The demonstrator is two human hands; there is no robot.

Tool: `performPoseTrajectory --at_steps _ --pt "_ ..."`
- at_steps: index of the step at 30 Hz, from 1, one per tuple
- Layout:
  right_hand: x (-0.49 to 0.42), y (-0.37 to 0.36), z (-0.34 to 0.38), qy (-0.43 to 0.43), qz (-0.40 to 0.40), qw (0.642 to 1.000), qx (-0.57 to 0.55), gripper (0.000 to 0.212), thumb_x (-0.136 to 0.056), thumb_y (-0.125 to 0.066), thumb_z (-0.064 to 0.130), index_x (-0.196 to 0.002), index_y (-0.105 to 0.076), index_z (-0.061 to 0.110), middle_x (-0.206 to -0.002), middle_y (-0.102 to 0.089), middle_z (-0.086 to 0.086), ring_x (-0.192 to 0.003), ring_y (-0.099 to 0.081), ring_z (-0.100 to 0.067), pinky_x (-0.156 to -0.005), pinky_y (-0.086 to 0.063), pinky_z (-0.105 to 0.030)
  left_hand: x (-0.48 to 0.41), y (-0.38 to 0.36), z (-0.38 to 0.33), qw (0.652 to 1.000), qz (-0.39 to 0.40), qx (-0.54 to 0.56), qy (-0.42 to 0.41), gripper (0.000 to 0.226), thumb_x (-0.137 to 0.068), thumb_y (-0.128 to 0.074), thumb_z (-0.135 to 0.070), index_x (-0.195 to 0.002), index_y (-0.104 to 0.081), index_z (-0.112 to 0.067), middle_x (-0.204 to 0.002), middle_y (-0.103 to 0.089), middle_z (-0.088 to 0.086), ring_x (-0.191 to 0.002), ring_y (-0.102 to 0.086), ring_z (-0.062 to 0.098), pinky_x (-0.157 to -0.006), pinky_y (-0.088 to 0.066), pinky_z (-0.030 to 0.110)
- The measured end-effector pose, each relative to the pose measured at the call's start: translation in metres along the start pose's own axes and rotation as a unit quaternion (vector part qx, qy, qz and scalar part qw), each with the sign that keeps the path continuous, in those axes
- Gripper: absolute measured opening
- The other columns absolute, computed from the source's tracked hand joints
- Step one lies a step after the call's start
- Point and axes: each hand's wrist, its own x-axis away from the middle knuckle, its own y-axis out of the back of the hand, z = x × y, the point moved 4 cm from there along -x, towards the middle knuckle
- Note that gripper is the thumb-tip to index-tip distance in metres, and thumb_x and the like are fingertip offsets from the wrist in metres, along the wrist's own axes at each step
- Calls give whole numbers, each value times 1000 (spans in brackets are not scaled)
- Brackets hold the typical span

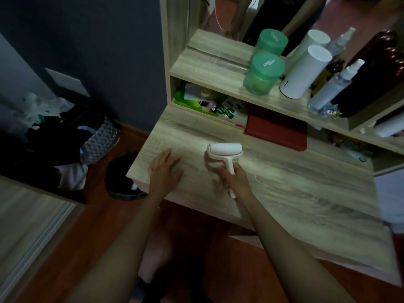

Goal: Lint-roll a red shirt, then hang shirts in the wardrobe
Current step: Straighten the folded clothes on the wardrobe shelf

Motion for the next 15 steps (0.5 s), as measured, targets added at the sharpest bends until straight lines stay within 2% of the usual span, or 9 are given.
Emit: performPoseTrajectory --at_steps 3,6,8,10,12,15 --pt "1 5 5 111 -83 973 183 18 -86 -59 19 -102 -61 10 -89 -63 -8 -79 -58 -22 -67 -43 -34 1 0 0 1000 -13 -12 -9 46 -84 -73 -30 -129 -63 -25 -155 -39 1 -145 -29 23 -116 -20 48" --pt "-1 7 0 164 -147 926 306 35 -88 -59 19 -121 -57 6 -113 -61 -14 -106 -55 -30 -89 -44 -43 1 1 1 1000 -11 -10 -7 47 -85 -73 -32 -131 -62 -26 -156 -37 0 -147 -26 22 -117 -16 46" --pt "-1 6 -4 181 -152 917 322 45 -91 -58 20 -132 -49 4 -131 -54 -15 -124 -48 -30 -104 -37 -46 1 1 1 1000 -8 -8 -6 47 -86 -72 -34 -132 -62 -27 -157 -36 -1 -147 -25 21 -117 -14 45" --pt "-2 6 -8 176 -132 920 325 51 -93 -55 22 -139 -41 5 -143 -44 -14 -136 -37 -29 -112 -29 -45 1 1 2 1000 -3 -10 -7 48 -86 -71 -36 -132 -61 -28 -157 -35 -1 -147 -23 20 -117 -14 45" --pt "-4 6 -11 165 -107 928 316 55 -93 -54 25 -142 -37 6 -147 -40 -12 -139 -32 -28 -113 -26 -48 2 1 4 1000 4 -10 -12 49 -86 -71 -37 -133 -59 -28 -158 -34 -1 -148 -23 20 -117 -14 46" --pt "-2 10 -12 154 -89 948 264 62 -91 -55 35 -143 -34 8 -145 -41 -13 -136 -36 -30 -108 -32 -53 1 3 4 999 35 -14 -15 54 -86 -70 -38 -137 -56 -29 -160 -29 -1 -149 -19 20 -119 -14 46"
